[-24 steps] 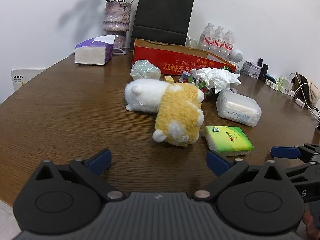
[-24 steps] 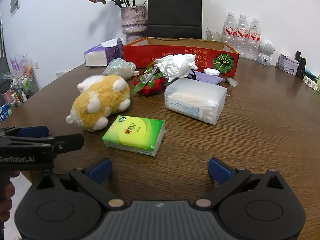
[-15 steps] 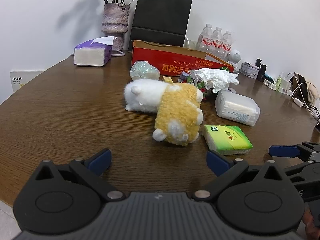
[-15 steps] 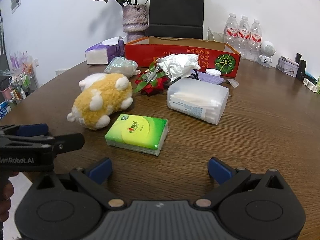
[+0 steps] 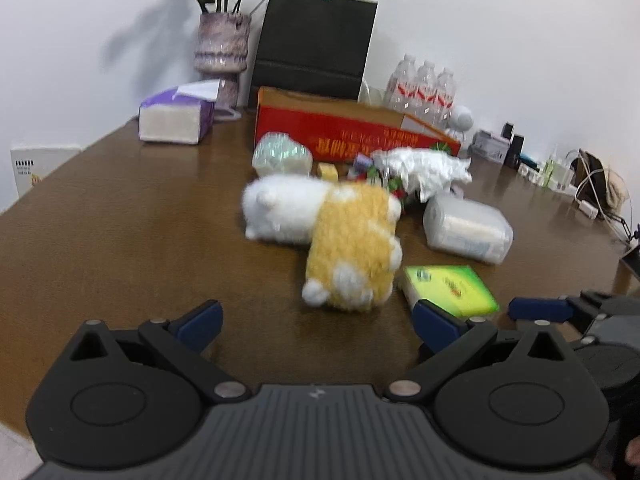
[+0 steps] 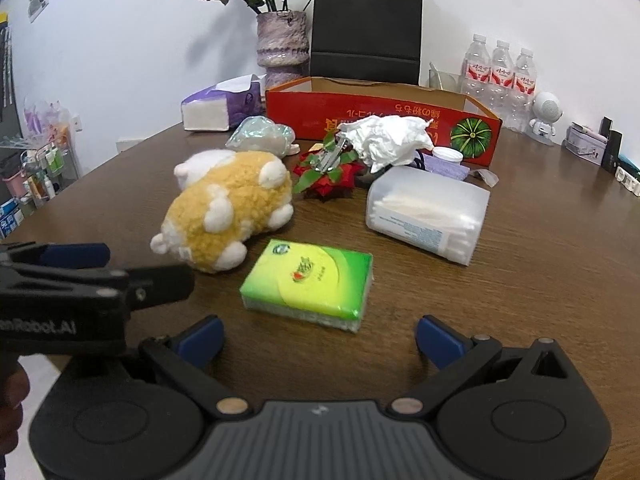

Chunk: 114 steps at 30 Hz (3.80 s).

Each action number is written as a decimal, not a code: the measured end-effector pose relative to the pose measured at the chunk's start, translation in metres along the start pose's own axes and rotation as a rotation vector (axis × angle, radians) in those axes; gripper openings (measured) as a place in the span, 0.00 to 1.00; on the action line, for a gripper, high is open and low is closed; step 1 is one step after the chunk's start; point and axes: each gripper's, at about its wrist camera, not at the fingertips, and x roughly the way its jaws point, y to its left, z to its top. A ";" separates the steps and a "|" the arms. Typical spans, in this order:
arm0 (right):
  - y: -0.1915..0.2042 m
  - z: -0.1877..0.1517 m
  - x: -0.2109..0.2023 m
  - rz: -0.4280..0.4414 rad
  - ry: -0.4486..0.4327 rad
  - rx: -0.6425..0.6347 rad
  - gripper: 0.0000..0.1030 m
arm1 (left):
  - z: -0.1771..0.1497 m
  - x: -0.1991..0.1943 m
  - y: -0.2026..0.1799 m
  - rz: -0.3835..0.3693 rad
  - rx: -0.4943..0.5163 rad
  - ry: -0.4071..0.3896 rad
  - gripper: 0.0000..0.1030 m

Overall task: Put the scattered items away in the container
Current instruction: 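Reach the left gripper to the plush toy while the right approaches the green tissue pack, then grasp the plush toy with the left gripper while the right grasps the green tissue pack, then carry both items into the cardboard box and open both grippers, then return both grippers to the table toward the rose and white plastic box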

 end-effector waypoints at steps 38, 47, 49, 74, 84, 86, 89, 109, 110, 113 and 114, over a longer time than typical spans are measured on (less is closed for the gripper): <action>-0.046 0.012 0.001 0.001 -0.160 0.109 0.69 | 0.025 0.044 -0.014 0.013 0.019 -0.029 0.50; -0.077 0.054 -0.015 0.016 -0.258 0.063 0.70 | 0.074 0.032 -0.016 -0.039 0.057 -0.145 0.51; -0.087 0.075 -0.010 0.020 -0.278 0.059 0.70 | 0.096 0.039 -0.019 -0.054 0.063 -0.174 0.51; -0.155 0.251 0.217 -0.039 -0.088 0.043 0.70 | 0.216 0.276 -0.007 0.050 -0.043 -0.014 0.51; -0.156 0.247 0.231 -0.025 0.014 0.056 0.87 | 0.216 0.283 -0.001 0.075 -0.043 0.009 0.86; -0.159 0.248 0.226 -0.026 0.003 0.076 0.93 | 0.218 0.276 -0.001 0.074 -0.045 -0.017 1.00; -0.163 0.252 0.216 -0.003 -0.022 0.095 0.94 | 0.224 0.265 -0.006 0.079 -0.012 -0.056 1.00; -0.171 0.231 0.109 -0.008 -0.161 0.072 1.00 | 0.215 0.152 0.036 0.027 -0.056 -0.168 1.00; -0.170 0.225 0.105 -0.006 -0.155 0.069 1.00 | 0.208 0.147 0.040 0.030 -0.055 -0.164 1.00; -0.167 0.201 0.090 0.005 -0.139 0.056 1.00 | 0.185 0.134 0.048 0.047 -0.046 -0.138 1.00; -0.165 0.192 0.086 0.006 -0.134 0.053 1.00 | 0.178 0.130 0.051 0.051 -0.041 -0.128 1.00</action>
